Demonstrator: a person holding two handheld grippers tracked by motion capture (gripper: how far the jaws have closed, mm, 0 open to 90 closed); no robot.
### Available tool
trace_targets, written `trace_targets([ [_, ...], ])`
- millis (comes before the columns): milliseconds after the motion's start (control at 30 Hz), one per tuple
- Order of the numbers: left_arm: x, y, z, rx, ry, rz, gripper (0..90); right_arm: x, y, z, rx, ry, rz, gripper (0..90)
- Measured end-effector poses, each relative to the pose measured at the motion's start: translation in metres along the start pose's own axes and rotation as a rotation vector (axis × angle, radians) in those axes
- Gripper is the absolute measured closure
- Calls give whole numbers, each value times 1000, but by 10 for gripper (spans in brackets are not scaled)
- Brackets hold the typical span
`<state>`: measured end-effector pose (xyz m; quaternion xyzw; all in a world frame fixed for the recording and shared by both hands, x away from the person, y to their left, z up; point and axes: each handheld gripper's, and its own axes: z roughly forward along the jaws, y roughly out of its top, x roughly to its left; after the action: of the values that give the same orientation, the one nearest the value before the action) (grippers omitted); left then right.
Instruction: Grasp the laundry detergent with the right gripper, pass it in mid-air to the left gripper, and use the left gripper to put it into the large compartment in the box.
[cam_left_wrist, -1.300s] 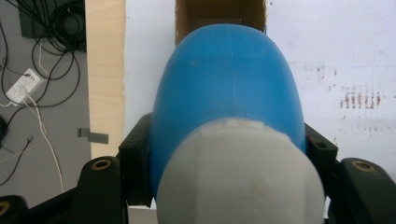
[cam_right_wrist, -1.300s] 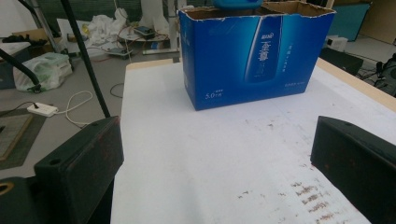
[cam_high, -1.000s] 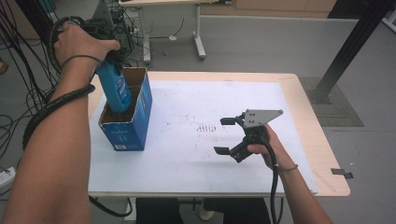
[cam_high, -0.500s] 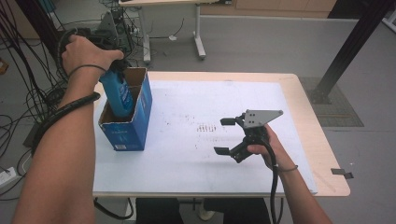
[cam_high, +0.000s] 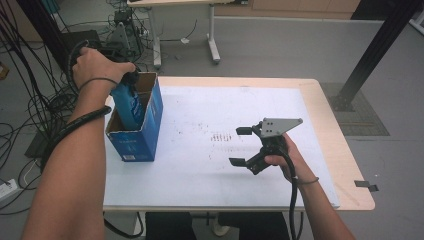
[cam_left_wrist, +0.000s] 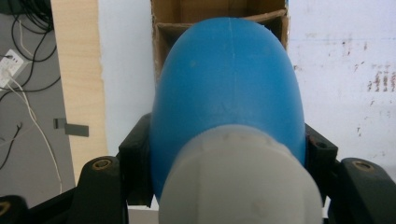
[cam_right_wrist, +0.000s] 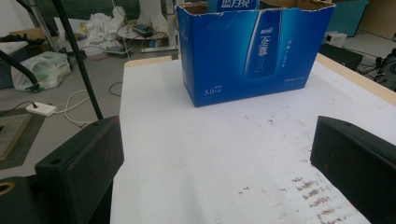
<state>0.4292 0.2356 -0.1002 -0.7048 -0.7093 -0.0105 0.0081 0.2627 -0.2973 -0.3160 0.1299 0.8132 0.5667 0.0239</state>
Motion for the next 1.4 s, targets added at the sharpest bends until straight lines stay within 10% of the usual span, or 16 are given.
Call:
trace_targets([
  [1400, -5, 1, 72, 73, 7, 1, 378, -1, -1, 0, 10, -7, 9, 31],
])
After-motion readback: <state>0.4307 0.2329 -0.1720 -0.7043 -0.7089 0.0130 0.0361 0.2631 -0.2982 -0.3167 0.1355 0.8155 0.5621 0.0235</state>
